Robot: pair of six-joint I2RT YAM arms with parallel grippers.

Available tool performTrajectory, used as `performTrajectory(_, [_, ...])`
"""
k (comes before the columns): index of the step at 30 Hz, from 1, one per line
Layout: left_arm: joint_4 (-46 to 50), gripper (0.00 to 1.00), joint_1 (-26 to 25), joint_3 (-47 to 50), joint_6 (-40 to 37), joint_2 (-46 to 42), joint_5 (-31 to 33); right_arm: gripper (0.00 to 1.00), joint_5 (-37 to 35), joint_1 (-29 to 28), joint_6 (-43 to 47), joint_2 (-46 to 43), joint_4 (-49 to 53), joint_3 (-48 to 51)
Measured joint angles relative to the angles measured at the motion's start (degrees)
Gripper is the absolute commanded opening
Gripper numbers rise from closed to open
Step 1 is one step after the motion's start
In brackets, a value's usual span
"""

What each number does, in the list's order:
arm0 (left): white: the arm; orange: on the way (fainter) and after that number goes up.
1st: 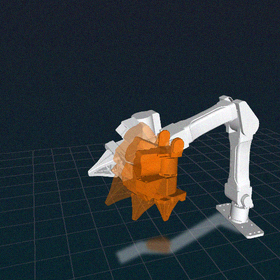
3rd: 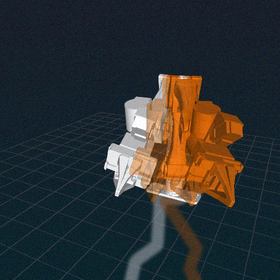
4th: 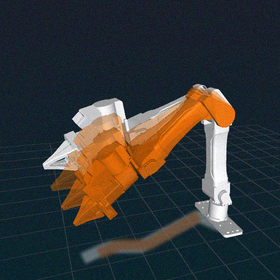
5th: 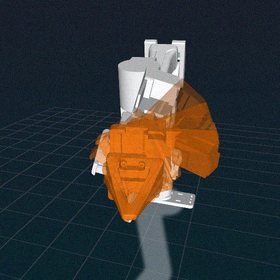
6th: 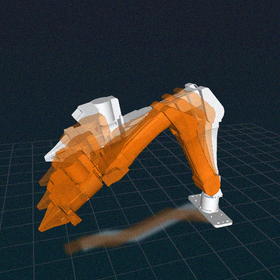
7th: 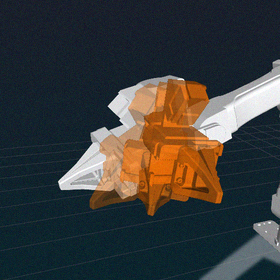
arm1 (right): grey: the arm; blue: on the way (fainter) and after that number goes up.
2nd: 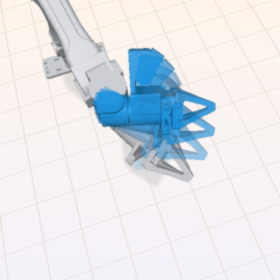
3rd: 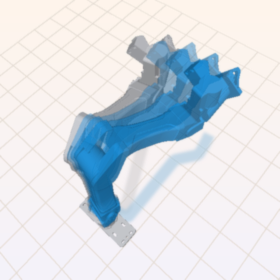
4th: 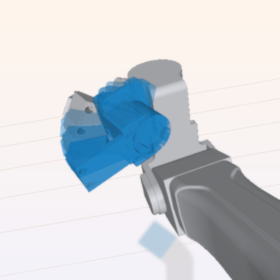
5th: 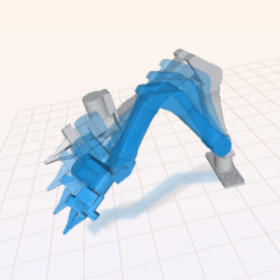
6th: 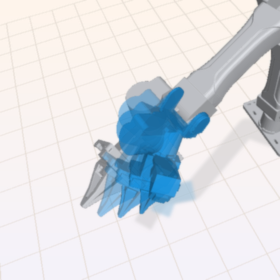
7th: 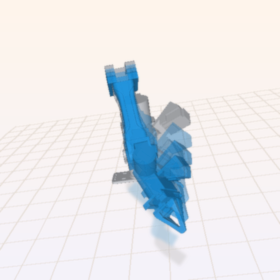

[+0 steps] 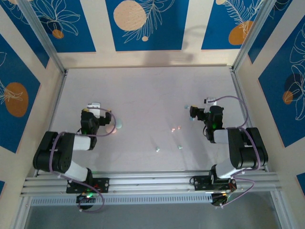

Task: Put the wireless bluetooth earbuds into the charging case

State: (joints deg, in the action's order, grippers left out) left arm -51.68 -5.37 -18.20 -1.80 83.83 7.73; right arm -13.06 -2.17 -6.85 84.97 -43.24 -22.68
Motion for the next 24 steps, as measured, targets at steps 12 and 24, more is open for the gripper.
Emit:
performTrajectory(12, [21.4, 1.0, 0.2, -3.2, 19.8, -31.4, -1.1, 0.99, 11.9, 1.7, -14.6, -16.9, 47.0, -23.0])
performTrajectory(24, [30.2, 1.0, -6.7, -8.8, 36.4, -24.3, -21.5, 0.8, 14.4, 17.0, -23.9, -7.0, 64.0, -24.7])
